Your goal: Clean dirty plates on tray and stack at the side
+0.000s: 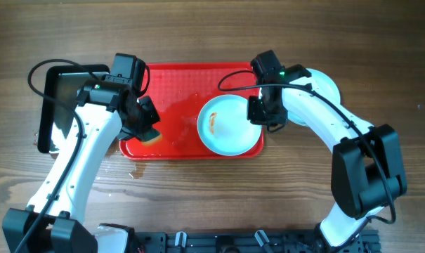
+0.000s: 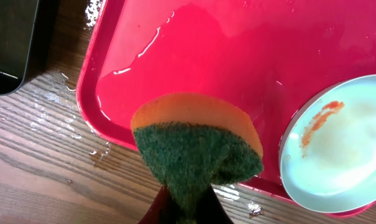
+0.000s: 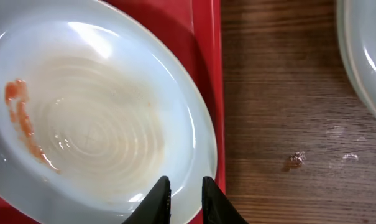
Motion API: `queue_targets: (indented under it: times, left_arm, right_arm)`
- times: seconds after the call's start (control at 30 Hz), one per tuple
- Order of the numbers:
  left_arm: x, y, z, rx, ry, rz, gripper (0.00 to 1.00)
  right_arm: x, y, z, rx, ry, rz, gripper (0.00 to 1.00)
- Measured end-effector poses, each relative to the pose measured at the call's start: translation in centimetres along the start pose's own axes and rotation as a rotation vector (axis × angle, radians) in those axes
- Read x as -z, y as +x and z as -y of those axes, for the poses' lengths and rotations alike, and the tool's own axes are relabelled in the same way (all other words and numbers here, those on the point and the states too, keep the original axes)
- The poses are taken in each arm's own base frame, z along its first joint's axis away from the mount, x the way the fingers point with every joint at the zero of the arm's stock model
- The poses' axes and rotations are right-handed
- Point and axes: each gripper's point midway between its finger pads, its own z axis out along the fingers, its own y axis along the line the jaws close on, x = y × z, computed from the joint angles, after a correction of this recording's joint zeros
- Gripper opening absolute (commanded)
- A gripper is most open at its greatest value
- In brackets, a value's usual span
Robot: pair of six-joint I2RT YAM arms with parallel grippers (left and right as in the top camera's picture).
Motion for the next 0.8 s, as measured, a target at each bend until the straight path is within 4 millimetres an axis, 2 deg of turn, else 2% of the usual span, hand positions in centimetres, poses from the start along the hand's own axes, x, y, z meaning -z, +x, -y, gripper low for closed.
queue_targets:
  times: [0.3,0.5,0.8]
  left_arm:
    - [0.0,0.0,0.0,0.000,0.000,0.000,0.04]
    - [0.0,0.0,0.0,0.000,0.000,0.000,0.04]
    - [0.0,0.0,0.0,0.000,0.000,0.000,0.04]
  right_arm:
    - [-0.8,-0.6,1.2,0.000,0.064,0.042,0.14]
    - [-2.6,0.5,1.5,-0.001,0.050,0.011,0.11]
    - [-2.4,1.2,1.6,-0.004,0.055,-0.023,0.12]
